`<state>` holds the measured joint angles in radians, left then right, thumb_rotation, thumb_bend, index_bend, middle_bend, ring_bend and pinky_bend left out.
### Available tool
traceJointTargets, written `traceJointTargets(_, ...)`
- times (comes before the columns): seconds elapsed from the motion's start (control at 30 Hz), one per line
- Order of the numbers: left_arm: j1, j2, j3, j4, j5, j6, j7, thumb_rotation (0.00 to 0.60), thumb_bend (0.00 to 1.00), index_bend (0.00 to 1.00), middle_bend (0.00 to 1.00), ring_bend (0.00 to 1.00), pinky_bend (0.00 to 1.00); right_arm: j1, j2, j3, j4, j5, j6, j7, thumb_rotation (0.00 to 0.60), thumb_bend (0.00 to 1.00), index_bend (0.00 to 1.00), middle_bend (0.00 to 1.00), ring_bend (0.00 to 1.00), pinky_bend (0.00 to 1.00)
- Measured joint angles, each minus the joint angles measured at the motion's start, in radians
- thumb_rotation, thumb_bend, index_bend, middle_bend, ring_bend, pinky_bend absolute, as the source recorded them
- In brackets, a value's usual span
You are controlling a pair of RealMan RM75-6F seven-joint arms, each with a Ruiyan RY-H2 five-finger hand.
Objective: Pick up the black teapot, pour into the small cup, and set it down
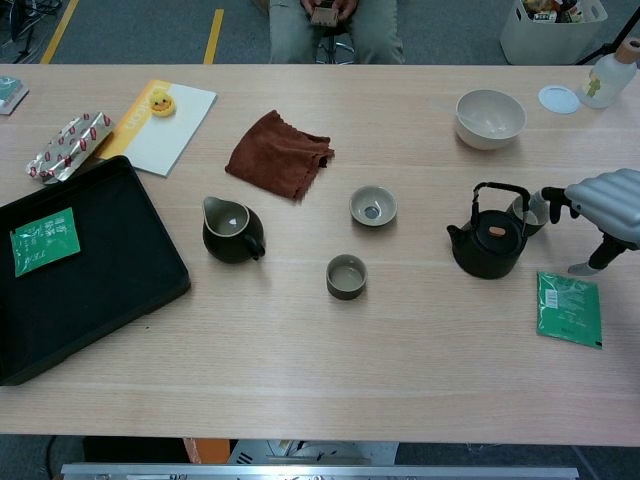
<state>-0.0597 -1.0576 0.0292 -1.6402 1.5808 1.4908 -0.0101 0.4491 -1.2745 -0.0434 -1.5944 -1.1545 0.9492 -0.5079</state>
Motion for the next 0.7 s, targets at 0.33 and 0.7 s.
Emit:
traceJointTargets(0.33, 0.006, 0.003, -0.001, 0.008, -0.004, 0.007, -0.011, 0.6, 0.4, 0.17, 0.24, 0.2, 0.25, 0.022, -0.009, 0.017, -0.015, -0.007, 0.002, -0.008, 0.6, 0.0, 0.24, 0.4, 0.34, 0.46)
traceJointTargets(0.7, -0.001, -0.003, -0.001, 0.006, 0.005, -0.002, -0.006, 0.6, 0.4, 0.17, 0.24, 0.2, 0.25, 0.03, 0.05, 0.062, -0.058, -0.057, 0.039, 0.098, 0.6, 0.0, 0.29, 0.4, 0.31, 0.42)
